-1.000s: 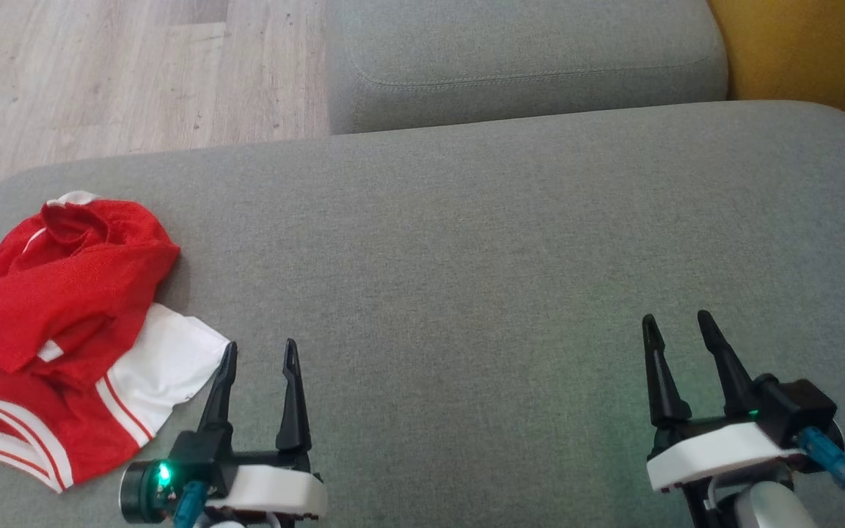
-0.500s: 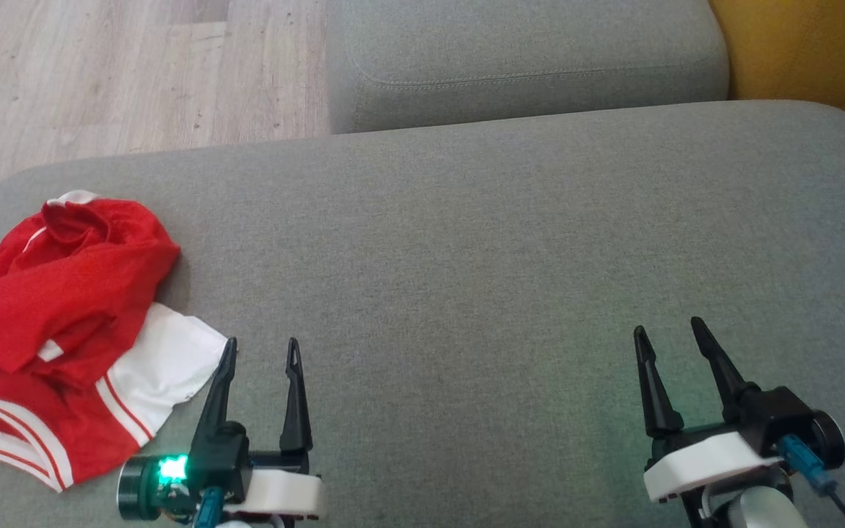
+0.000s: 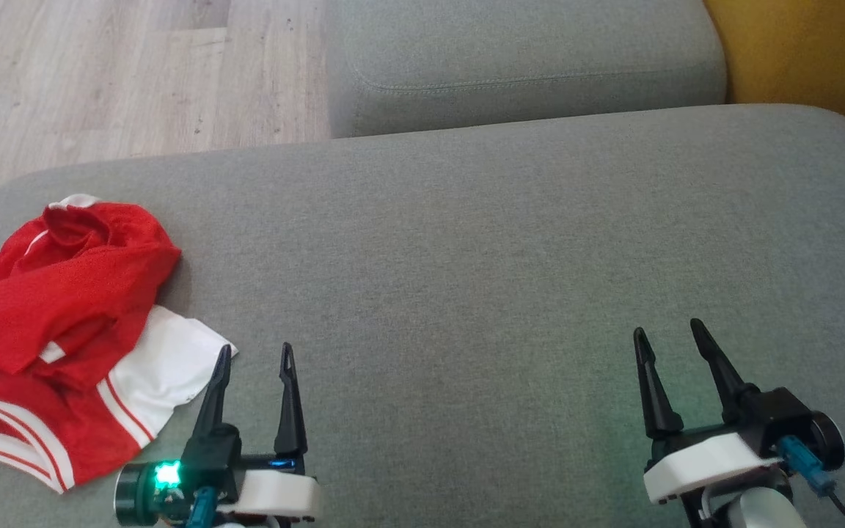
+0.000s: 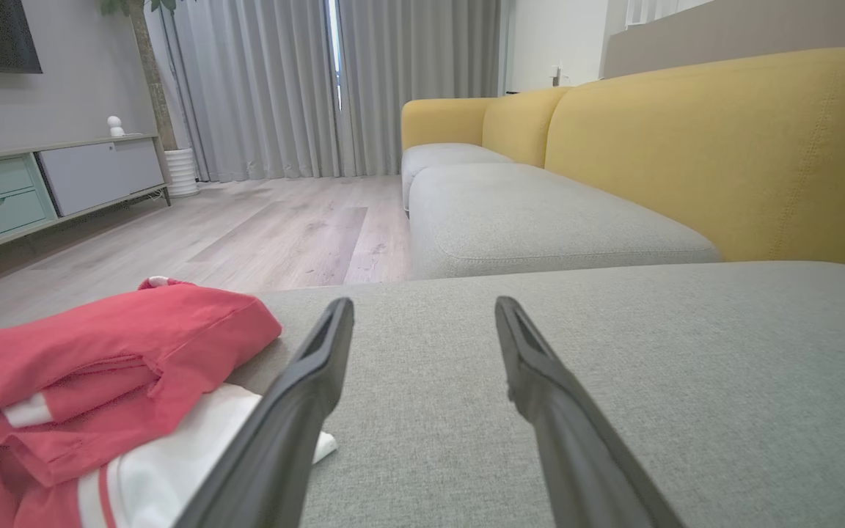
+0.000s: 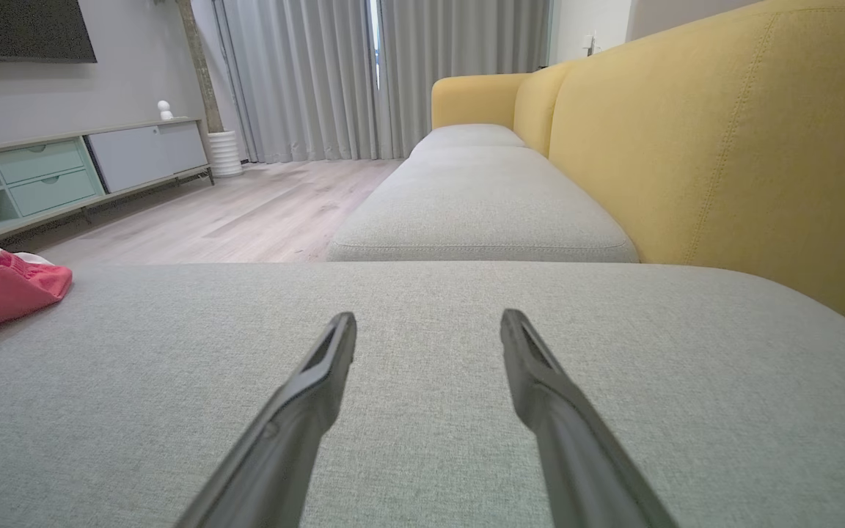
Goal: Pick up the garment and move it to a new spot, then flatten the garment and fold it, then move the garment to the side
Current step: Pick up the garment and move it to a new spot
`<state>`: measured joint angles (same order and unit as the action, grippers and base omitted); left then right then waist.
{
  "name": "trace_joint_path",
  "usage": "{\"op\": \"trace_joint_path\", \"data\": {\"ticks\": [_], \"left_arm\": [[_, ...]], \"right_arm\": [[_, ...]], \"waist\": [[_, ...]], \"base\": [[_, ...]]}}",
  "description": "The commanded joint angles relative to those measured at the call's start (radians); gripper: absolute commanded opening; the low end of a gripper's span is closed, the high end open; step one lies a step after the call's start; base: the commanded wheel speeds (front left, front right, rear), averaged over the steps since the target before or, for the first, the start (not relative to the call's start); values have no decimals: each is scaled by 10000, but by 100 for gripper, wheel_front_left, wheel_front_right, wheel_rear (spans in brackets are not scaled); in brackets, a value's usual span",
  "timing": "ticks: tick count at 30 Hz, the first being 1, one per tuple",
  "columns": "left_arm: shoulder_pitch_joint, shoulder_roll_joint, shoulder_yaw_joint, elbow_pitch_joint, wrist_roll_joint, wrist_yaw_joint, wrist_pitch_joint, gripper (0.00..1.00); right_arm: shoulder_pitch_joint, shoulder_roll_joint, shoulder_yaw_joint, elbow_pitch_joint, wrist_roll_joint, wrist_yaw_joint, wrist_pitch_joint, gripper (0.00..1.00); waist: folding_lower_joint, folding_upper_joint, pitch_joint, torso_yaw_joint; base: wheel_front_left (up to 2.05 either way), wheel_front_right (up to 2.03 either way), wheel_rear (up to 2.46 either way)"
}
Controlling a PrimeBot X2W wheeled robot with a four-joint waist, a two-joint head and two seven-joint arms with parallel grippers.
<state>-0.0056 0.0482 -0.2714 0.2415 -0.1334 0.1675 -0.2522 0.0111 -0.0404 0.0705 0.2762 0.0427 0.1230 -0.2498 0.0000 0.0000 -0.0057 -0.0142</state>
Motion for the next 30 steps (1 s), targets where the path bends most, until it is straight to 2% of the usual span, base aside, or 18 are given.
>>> {"op": "trace_joint_path", "data": {"ticks": [1, 7, 13, 30], "left_arm": [[-408, 21, 371, -285, -39, 68, -95, 100], [-288, 21, 477, -431, -110, 199, -95, 100], [-181, 21, 504, -509, -104, 208, -95, 100], [-133, 20, 647, -539, 139, 88, -95, 100]], "right_arm": [[-406, -99, 245, -292, -41, 77, -120, 100], [-294, -99, 116, -364, -32, 77, -120, 100], [-204, -99, 172, -393, -26, 77, -120, 100], [-130, -99, 285, -441, -42, 77, -120, 100]], "waist": [[0, 0, -20, 36], [0, 0, -82, 313], [0, 0, -105, 874], [0, 0, 103, 3520]], "base": [[0, 0, 0], [0, 0, 0], [0, 0, 0], [0, 0, 0]]}}
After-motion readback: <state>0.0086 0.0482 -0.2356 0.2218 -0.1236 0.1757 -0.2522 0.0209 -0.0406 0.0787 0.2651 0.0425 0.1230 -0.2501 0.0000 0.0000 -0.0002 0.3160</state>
